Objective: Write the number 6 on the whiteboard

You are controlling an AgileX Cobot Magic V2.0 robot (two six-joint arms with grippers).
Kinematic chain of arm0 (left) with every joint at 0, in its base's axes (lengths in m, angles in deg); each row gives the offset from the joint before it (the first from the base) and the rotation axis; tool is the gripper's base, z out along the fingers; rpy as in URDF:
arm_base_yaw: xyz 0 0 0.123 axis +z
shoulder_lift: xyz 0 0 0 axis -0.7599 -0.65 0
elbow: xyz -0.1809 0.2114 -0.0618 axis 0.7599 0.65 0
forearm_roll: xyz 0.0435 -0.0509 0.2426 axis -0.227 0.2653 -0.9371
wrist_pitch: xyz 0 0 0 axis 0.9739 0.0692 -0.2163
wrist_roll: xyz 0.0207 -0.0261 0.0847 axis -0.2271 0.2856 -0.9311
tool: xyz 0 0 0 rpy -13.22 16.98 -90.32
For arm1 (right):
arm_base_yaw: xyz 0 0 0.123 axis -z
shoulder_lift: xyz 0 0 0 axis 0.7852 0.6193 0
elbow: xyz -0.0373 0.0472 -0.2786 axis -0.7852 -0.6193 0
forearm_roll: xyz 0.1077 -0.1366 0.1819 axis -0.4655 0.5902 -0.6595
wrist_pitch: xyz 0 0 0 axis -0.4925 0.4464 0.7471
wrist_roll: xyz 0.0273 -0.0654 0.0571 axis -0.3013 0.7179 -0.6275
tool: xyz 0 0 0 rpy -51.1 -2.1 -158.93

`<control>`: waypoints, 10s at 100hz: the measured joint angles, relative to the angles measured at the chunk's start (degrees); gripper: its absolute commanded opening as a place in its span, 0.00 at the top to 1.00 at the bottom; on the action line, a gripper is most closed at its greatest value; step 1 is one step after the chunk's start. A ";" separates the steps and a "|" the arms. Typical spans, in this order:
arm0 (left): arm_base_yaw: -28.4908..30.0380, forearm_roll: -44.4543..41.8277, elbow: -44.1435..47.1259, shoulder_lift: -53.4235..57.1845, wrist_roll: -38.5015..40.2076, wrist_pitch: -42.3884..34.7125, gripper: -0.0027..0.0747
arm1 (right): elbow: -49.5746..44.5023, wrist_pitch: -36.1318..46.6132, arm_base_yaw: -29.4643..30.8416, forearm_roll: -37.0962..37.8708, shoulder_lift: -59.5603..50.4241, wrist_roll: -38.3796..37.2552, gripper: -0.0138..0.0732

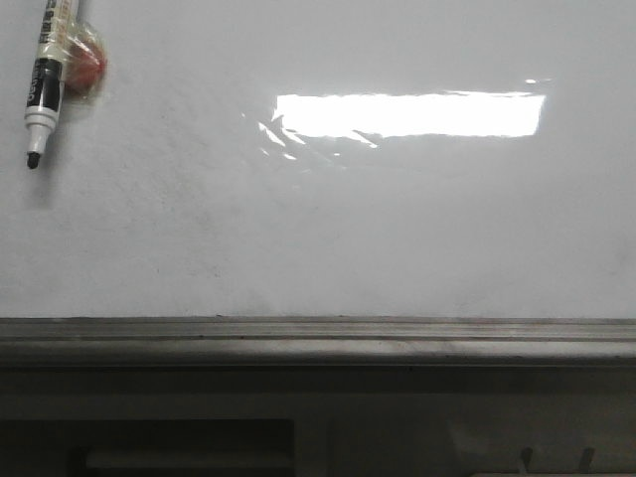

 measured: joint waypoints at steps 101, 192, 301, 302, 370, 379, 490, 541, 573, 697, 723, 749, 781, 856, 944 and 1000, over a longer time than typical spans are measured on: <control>0.00 12.69 0.00 0.00 0.00 0.00 0.99 | 0.00 0.66 0.00 -7.30 0.00 0.00 0.92; 0.00 31.04 -20.71 -22.75 -9.97 23.09 0.99 | 18.25 -16.06 0.00 -32.07 27.45 0.00 0.89; -1.20 74.17 -36.94 -64.09 -58.16 40.42 0.66 | 25.86 -20.72 0.00 -31.96 36.80 3.55 0.36; -1.20 74.17 -36.94 -64.13 -58.16 40.42 0.68 | 25.86 -20.72 0.00 -31.96 36.80 3.55 0.36; -14.23 61.10 -41.59 -64.37 -66.48 44.42 0.99 | 37.32 -38.33 -3.08 -56.99 47.27 30.77 0.36; -20.42 56.81 -42.04 -64.37 -65.62 41.53 0.99 | 42.02 -44.16 -4.37 -60.10 53.13 33.84 0.36; -35.65 49.59 -43.76 -66.78 -60.45 28.50 0.99 | 64.49 -55.02 -22.51 -59.60 80.87 35.61 0.72; -35.21 49.62 -45.13 -66.78 -60.11 28.93 0.21 | 64.49 -55.03 -22.64 -57.50 81.00 37.04 0.90; -21.57 54.25 -45.39 -55.47 -58.62 30.80 0.31 | 57.19 -41.79 -22.64 -57.50 69.44 37.04 0.90; -0.80 55.50 -38.78 -43.26 -57.98 31.97 0.43 | 50.48 -24.71 -22.01 -47.92 62.85 28.29 0.90; -0.80 56.27 -38.78 -43.26 -57.98 31.97 0.43 | 52.56 -22.79 -23.87 -48.41 64.97 28.19 0.90; -0.80 56.36 -38.78 -43.26 -57.98 32.07 0.43 | 56.03 -24.78 -27.45 -48.59 68.16 28.75 0.90; -12.95 61.00 -38.78 -46.21 -65.82 34.54 0.43 | 57.36 -32.96 -27.45 -48.47 64.53 29.00 0.90; -37.63 59.19 -45.65 -67.79 -67.55 23.92 0.62 | 57.96 -39.08 -27.45 -48.04 65.37 29.09 0.90; -37.76 58.86 -43.26 -63.33 -62.51 17.38 0.99 | 58.18 -39.70 -22.55 -47.69 64.06 29.09 0.33; -37.41 86.94 -32.88 -55.73 -54.79 -11.39 0.99 | 58.18 -41.72 -14.36 -47.02 59.28 29.09 0.33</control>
